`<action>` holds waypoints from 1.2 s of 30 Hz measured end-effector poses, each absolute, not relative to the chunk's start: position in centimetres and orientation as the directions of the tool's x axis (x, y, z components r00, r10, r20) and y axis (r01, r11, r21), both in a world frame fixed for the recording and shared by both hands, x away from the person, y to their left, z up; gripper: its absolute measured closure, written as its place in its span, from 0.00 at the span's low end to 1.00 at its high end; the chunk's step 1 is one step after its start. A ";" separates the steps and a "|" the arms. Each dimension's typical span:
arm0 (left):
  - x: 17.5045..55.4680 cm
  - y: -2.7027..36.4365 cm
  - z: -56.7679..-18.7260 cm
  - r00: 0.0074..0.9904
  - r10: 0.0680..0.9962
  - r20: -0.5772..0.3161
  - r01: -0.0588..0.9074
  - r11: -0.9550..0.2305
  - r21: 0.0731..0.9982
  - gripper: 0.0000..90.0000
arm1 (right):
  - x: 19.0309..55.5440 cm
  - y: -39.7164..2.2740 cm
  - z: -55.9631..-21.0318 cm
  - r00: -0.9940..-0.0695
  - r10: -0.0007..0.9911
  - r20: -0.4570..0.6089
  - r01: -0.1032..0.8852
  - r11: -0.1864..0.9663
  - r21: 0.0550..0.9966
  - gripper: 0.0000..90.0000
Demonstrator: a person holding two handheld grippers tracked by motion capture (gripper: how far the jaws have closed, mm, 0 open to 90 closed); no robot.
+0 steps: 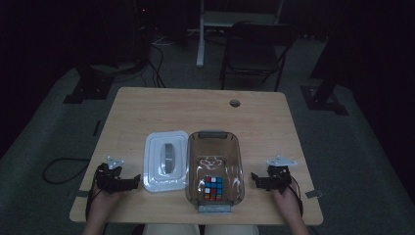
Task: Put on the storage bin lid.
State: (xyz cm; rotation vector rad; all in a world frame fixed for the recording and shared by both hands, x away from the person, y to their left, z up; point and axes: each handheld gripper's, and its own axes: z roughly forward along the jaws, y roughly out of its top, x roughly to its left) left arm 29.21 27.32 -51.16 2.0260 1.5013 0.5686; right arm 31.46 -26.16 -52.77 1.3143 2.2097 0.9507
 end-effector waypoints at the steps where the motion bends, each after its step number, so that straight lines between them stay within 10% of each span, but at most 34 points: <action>1: 29.2 27.1 -51.0 0.294 0.956 0.003 0.724 -0.225 0.652 0.02 | 31.5 -26.2 -52.8 -0.479 0.878 0.005 0.607 0.327 0.724 0.14; 36: 31.6 20.4 -48.8 0.476 0.874 -0.101 0.661 -0.279 0.696 0.02 | 31.5 -26.2 -52.8 -0.479 0.878 0.005 0.607 0.327 0.724 0.14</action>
